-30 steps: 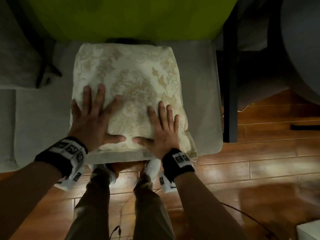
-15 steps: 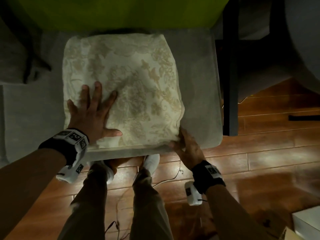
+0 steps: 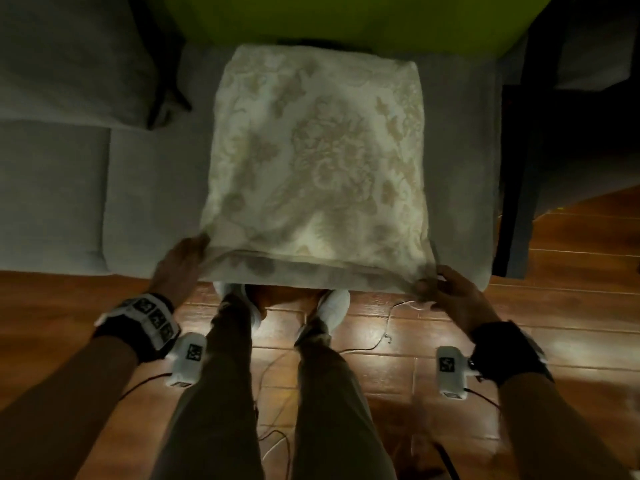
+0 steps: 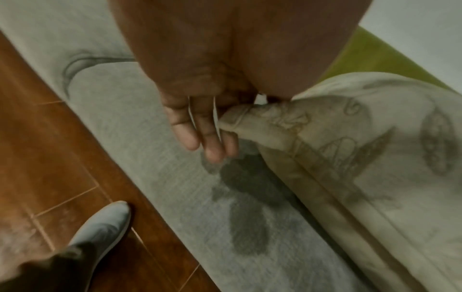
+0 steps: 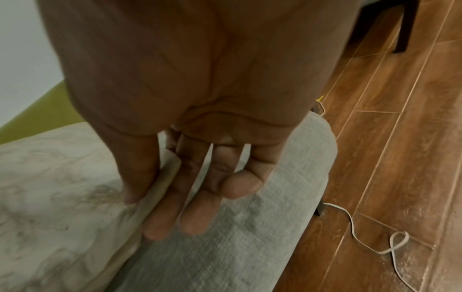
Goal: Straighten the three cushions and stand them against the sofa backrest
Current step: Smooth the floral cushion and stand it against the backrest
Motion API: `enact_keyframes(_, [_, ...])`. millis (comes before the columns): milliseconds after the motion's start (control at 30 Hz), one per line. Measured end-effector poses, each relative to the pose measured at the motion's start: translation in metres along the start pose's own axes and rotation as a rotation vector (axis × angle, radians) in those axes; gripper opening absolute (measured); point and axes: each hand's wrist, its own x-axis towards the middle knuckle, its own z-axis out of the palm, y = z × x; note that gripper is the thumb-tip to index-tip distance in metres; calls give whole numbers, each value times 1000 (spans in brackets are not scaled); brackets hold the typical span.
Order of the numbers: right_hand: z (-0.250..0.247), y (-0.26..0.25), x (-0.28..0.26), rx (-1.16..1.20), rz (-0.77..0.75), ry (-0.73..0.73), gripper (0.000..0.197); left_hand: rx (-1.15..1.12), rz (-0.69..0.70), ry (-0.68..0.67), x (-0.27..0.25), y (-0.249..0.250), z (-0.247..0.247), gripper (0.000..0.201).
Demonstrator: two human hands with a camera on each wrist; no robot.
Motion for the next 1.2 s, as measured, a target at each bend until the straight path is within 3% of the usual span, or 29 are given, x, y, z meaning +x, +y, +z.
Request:
enact_keyframes(100, [0, -4, -1, -84, -24, 14, 21, -68, 13, -41, -5, -3, 4, 28])
enact_keyframes(200, [-7, -3, -1, -141, -69, 55, 25, 40, 39, 112, -2, -9, -1, 38])
enact_keyframes(267, [-12, -5, -2, -166, -77, 101, 15, 137, 43, 178, 4, -15, -6, 40])
enact_keyframes(400, [-10, -4, 9, -358, -58, 142, 17, 203, 34, 161, 17, -20, -5, 37])
enact_keyframes(467, [-6, -4, 14, -445, -46, 204, 3, 154, 3, 163, 19, -15, -6, 31])
enact_keyframes(500, [-3, -5, 15, -474, -92, 269, 19, 100, 5, 187, 17, -9, -8, 34])
enact_keyframes(567, [12, -22, 6, -514, -233, 426, 50, 3, 121, 276, 6, 14, -16, 51])
enact_keyframes(667, [62, -77, -13, -554, -520, 599, 62, 95, 463, 247, -16, 83, -20, 78])
enact_keyframes(733, [98, -105, -7, -586, -690, 591, 69, 331, 684, 199, -17, 126, -8, 90])
enact_keyframes(800, [127, -114, 21, -598, -723, 546, 75, 544, 822, 196, 1, 148, 11, 98])
enact_keyframes(967, [156, -72, 92, -725, -592, 480, 74, 844, 726, 133, 64, 131, 60, 106])
enact_keyframes(1200, [102, 27, 113, -784, -590, 522, 82, 855, 727, 122, 88, 128, 85, 109])
